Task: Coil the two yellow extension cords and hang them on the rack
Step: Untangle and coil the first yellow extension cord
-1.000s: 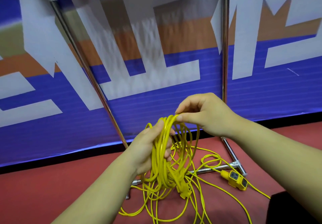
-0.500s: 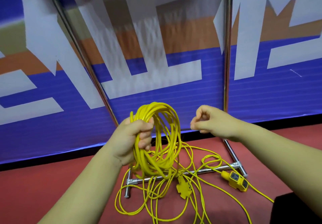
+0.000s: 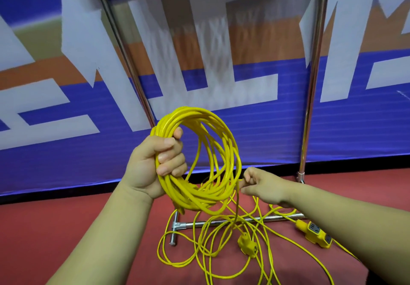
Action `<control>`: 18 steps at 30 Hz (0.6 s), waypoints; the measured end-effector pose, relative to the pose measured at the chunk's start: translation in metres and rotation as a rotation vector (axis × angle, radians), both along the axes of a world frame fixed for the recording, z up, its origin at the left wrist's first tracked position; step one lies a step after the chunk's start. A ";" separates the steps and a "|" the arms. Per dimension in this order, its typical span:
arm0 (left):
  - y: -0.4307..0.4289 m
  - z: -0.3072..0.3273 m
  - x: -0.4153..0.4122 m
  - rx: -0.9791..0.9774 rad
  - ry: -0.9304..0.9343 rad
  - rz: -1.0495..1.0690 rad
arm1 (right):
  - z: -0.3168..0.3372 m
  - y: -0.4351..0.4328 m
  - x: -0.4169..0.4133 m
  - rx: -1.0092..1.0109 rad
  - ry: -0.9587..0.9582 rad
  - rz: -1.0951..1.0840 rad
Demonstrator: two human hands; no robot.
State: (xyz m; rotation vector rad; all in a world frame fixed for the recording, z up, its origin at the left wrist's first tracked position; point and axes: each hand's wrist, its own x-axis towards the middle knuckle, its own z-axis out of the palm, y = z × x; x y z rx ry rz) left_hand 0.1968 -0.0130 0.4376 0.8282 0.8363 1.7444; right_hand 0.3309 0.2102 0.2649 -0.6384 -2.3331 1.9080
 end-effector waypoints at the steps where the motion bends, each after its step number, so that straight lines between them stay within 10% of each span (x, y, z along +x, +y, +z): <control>1: -0.003 0.001 -0.002 0.017 -0.002 0.004 | -0.001 -0.004 -0.001 -0.002 -0.005 0.004; 18: 0.008 -0.039 -0.013 -0.301 0.282 0.421 | 0.101 -0.006 0.016 -0.225 0.309 -0.216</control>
